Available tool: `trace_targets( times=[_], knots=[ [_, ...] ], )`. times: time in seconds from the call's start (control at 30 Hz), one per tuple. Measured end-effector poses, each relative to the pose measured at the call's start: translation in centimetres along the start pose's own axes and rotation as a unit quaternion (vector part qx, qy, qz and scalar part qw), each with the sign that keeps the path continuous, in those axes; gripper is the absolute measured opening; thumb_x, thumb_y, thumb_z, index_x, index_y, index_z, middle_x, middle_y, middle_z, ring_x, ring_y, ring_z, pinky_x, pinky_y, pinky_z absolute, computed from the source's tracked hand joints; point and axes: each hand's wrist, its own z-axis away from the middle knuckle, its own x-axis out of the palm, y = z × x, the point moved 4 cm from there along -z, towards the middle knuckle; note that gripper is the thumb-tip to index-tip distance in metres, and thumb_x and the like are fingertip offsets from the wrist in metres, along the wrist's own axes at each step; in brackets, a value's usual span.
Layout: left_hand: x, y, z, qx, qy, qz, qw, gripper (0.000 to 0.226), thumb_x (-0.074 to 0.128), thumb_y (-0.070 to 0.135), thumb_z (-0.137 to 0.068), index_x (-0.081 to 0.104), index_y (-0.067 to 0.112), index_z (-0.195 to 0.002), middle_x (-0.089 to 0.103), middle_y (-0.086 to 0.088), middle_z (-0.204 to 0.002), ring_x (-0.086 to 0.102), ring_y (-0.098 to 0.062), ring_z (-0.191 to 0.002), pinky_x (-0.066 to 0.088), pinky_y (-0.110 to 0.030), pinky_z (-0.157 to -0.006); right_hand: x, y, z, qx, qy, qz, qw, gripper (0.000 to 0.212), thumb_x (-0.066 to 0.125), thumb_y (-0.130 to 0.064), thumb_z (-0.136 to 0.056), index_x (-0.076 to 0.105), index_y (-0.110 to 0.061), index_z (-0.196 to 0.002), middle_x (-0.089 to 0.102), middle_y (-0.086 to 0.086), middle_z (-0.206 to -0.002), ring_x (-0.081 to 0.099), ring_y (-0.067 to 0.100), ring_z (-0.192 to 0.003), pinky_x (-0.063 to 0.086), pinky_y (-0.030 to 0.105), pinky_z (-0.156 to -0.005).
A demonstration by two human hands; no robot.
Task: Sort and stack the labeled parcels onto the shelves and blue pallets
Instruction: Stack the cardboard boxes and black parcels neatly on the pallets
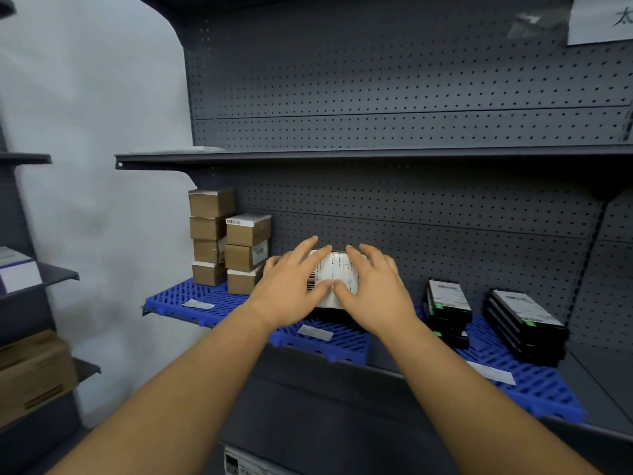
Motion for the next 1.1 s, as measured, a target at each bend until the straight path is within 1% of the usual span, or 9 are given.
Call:
trace_targets(
  times=[0.3,0.43,0.5,0.6,0.7,0.93,1.1],
  knots=[
    [1.0,-7.1,-1.4,-0.017,-0.008,-0.007,1.0,0.059,0.038,0.056,-0.095,0.019,0.041,-0.149,0.009,0.012,-0.16,0.021,-0.017,-0.144,0.016,-0.043,-0.114,6.0,-2.5,-4.4,-0.012,-0.008,-0.017,1.0,0.066,0.052,-0.048,-0.091,0.03,-0.026,-0.149,0.024,-0.004,-0.154,0.016,0.017,-0.14,0.034,0.037,-0.107],
    [1.2,-9.7,-3.4,-0.028,-0.018,-0.024,0.999,0.061,0.036,0.059,-0.094,0.017,0.042,-0.149,0.008,0.013,-0.16,0.021,-0.017,-0.144,0.017,-0.048,-0.115,8.2,-2.7,-7.1,-0.013,-0.004,-0.028,1.0,0.067,0.051,-0.05,-0.091,0.029,-0.026,-0.15,0.024,-0.005,-0.154,0.017,0.018,-0.139,0.035,0.037,-0.106],
    [1.0,-10.9,-4.3,-0.027,-0.016,-0.032,0.999,0.06,0.037,0.058,-0.095,0.017,0.042,-0.149,0.008,0.013,-0.16,0.021,-0.016,-0.144,0.017,-0.049,-0.116,9.1,-2.9,-8.5,-0.015,0.002,-0.031,0.999,0.067,0.051,-0.049,-0.091,0.029,-0.026,-0.149,0.025,-0.005,-0.154,0.018,0.018,-0.139,0.036,0.037,-0.105],
    [0.9,-12.9,-5.5,-0.031,-0.008,-0.041,0.999,0.06,0.04,0.053,-0.095,0.018,0.041,-0.15,0.008,0.012,-0.161,0.02,-0.014,-0.144,0.015,-0.045,-0.114,10.5,-3.6,-10.5,-0.026,0.002,-0.033,0.999,0.066,0.051,-0.048,-0.091,0.029,-0.027,-0.149,0.025,-0.005,-0.153,0.018,0.018,-0.139,0.036,0.037,-0.105],
    [1.0,-14.9,-6.4,-0.034,0.001,-0.033,0.999,0.06,0.042,0.052,-0.095,0.019,0.041,-0.15,0.009,0.012,-0.161,0.021,-0.014,-0.144,0.016,-0.047,-0.115,11.9,-4.2,-11.9,-0.029,0.004,-0.029,0.999,0.066,0.051,-0.047,-0.09,0.031,-0.026,-0.149,0.026,-0.004,-0.153,0.019,0.019,-0.138,0.038,0.039,-0.104],
    [2.2,-19.9,-7.6,-0.023,-0.002,-0.017,1.0,0.06,0.04,0.053,-0.095,0.019,0.04,-0.15,0.009,0.011,-0.161,0.02,-0.013,-0.144,0.016,-0.048,-0.117,15.4,-5.9,-14.7,-0.018,0.003,-0.009,1.0,0.065,0.051,-0.048,-0.09,0.031,-0.026,-0.149,0.026,-0.004,-0.153,0.02,0.019,-0.138,0.039,0.037,-0.101],
    [2.4,-23.8,-8.6,0.007,0.001,-0.002,1.0,0.061,0.041,0.053,-0.094,0.019,0.04,-0.15,0.01,0.011,-0.16,0.022,-0.015,-0.143,0.018,-0.047,-0.116,17.5,-8.0,-16.5,0.008,0.006,0.011,1.0,0.066,0.05,-0.048,-0.091,0.03,-0.026,-0.149,0.026,-0.003,-0.154,0.02,0.02,-0.139,0.037,0.037,-0.103]
  ],
)
